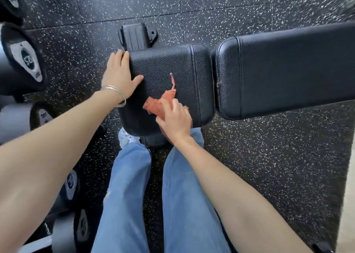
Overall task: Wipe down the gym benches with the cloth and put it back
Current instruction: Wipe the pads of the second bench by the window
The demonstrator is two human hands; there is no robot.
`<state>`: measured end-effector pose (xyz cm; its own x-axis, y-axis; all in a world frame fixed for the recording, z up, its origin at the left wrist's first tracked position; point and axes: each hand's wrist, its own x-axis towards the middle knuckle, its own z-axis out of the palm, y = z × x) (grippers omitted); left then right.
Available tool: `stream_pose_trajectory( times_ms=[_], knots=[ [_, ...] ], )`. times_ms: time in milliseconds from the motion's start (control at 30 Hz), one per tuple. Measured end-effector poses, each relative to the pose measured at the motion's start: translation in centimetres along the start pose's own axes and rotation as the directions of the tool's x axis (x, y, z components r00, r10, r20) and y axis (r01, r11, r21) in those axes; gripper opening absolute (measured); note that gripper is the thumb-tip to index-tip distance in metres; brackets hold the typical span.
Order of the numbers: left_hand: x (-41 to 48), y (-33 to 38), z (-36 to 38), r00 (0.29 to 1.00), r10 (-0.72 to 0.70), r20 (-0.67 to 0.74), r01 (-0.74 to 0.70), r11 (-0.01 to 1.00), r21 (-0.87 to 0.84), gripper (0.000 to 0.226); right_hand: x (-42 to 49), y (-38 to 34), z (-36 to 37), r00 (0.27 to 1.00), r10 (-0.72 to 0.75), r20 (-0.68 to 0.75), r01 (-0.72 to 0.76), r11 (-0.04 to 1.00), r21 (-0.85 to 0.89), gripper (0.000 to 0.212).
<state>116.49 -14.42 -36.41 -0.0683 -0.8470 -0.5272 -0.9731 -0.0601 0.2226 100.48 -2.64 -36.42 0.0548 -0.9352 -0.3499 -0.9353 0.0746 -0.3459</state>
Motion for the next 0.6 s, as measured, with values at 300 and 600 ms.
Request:
stream_pose_trajectory(
  times_ms=[300, 600],
  knots=[
    [-5.6, 5.7, -4.6, 1.0, 0.023, -0.004, -0.024, 0.999, -0.04, 0.073, 2.6, 4.2, -12.5, 0.974, -0.114, 0.198, 0.083, 0.984, 0.158, 0.035],
    [-14.5, 11.3, -12.9, 0.988, 0.023, -0.15, -0.032, 0.998, -0.055, 0.063, 2.8, 0.9, -24.8, 0.953, -0.266, 0.142, 0.241, 0.955, 0.171, 0.036]
  ],
)
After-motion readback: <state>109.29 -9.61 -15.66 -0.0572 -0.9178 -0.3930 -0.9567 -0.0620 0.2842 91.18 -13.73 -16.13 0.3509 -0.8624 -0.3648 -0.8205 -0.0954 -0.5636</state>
